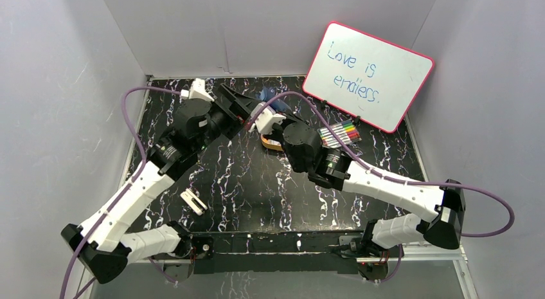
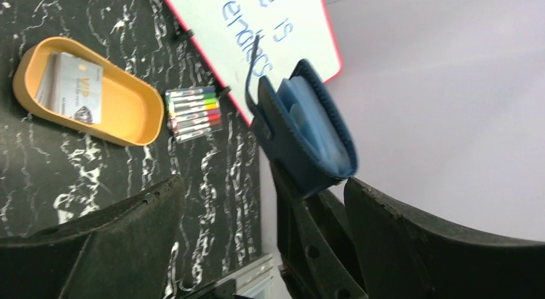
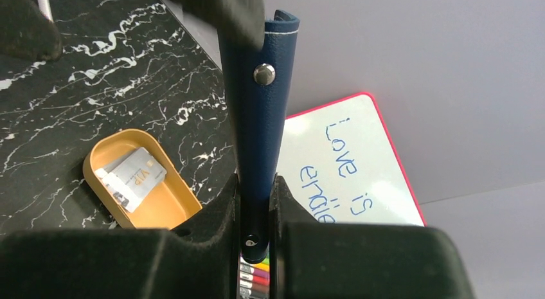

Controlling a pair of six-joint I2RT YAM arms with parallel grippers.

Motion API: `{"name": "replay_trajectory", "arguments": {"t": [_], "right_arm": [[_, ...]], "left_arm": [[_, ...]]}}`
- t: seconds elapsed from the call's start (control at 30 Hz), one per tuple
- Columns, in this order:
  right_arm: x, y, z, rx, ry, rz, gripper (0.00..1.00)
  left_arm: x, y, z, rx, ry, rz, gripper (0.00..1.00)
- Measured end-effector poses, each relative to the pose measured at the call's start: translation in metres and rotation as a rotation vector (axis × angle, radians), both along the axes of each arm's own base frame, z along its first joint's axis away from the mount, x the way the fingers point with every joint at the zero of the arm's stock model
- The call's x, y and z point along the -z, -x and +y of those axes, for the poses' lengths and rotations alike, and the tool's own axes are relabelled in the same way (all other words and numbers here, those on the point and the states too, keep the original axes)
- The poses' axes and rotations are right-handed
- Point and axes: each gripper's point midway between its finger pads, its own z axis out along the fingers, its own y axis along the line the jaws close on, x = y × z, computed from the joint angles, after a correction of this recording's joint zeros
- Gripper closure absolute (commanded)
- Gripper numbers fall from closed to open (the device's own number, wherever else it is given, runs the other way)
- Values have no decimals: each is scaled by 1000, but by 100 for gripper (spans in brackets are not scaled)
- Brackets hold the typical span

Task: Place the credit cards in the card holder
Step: Close the card holder at the center of the board.

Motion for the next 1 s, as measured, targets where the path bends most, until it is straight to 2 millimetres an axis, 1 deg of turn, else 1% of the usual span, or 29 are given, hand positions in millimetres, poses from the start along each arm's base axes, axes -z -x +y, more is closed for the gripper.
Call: {"name": "replay_trajectory", "arguments": {"t": [0.03,0.13,0.23,0.33,0.4,0.5,0.6,0.7,0.73,0.83,1.0], "right_arm": [[0,1,0,-7,-2,-2,100],[1,6,1,-34,-8,-5,100],[2,10,0,-61,-16,-17,100],[-3,13,-3,-84,-23,-41,100],[-11,15,-4,-100,-34,-66,100],[-25,18,-5,-129,-45,-123,100],[-36,20,-4,-155,-44,-171,100],[-44,20,-2,-171,-30,-209,100],[-44,19,-3,-168,-15,-218,100],[-47,19,-3,-174,0,-244,100],[-55,21,0,-193,23,-291,100]], "left_arm": [[-3,1,2,-10,18,-12,8],[-14,8,16,-58,81,-53,8],[-35,15,28,-92,144,-103,8],[-51,18,32,-98,193,-132,8],[-57,18,28,-88,217,-131,8],[-60,14,15,-49,243,-104,8],[-53,8,-1,-10,253,-59,8],[-43,3,-12,9,259,-11,8],[-43,2,-15,15,264,-8,9],[-51,2,-17,25,279,-12,8],[-70,5,-17,41,306,-42,10]]}}
